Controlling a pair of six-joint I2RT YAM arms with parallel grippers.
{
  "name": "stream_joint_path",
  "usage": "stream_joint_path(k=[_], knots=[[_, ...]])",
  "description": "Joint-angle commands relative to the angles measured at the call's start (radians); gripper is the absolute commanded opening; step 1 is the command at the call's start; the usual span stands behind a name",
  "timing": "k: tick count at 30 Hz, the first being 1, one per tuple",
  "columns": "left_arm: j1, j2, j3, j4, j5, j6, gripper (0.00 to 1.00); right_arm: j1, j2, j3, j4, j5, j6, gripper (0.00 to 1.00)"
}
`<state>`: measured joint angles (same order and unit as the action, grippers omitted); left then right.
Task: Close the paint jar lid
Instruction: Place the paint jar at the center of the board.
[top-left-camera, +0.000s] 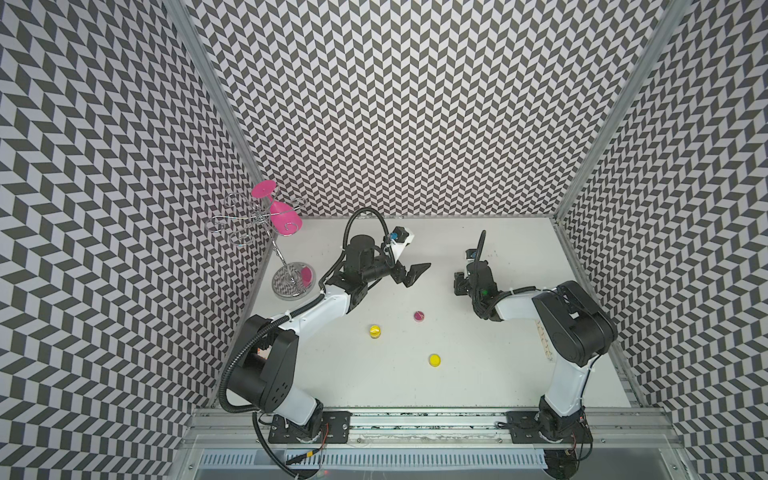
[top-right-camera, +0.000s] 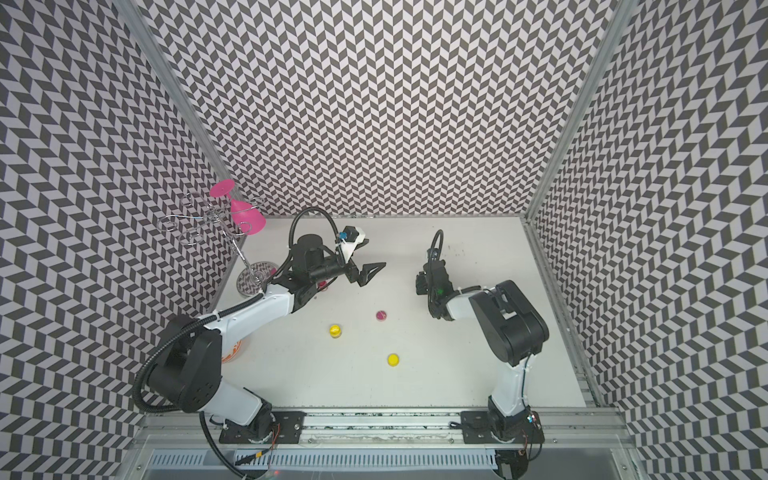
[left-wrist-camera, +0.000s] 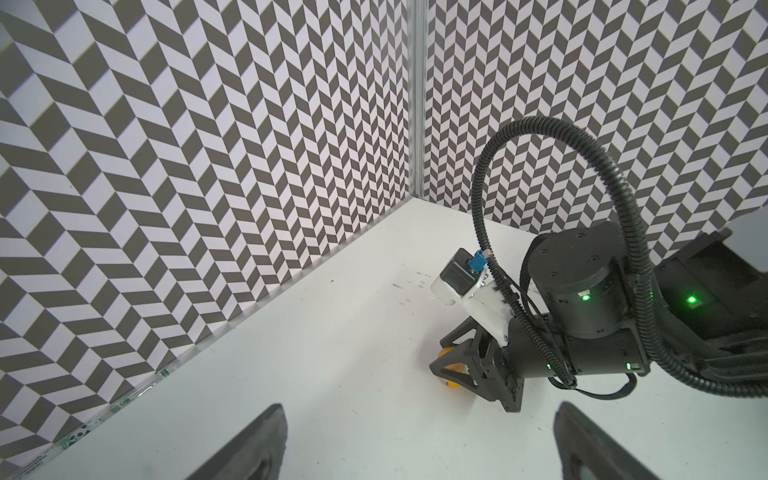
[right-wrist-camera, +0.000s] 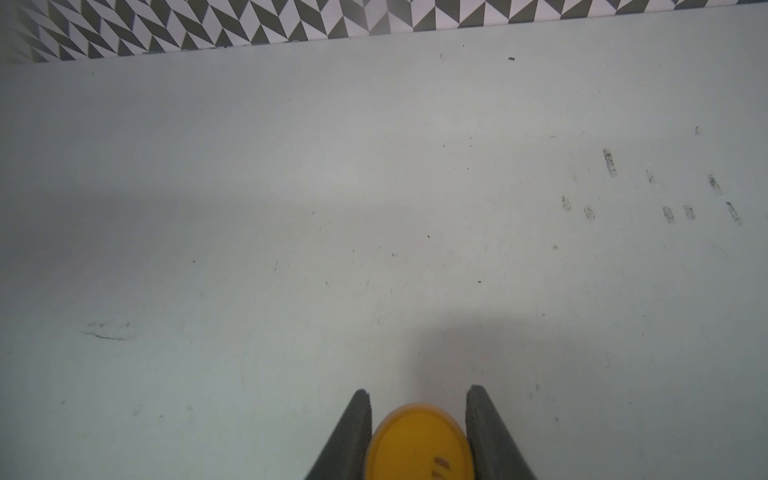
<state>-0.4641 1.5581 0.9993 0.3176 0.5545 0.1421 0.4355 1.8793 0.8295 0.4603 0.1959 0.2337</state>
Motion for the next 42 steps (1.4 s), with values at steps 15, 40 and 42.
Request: stream_joint_path(k=[15,40,42], knots=[[-0.007,0.111,0.13,-0.226,-0.027,0.014,1.0,0.0,0.059,-0.001,0.107,0.053,0.036,0.01],[-0.006,0.123,0.134,-0.224,-0.011,-0.004,1.0,0.009,0.061,0.001,0.102,0.065,0.044,0.48],[-0.007,0.123,0.135,-0.222,-0.007,-0.006,1.0,0.009,0.057,0.002,0.103,0.063,0.044,0.49]])
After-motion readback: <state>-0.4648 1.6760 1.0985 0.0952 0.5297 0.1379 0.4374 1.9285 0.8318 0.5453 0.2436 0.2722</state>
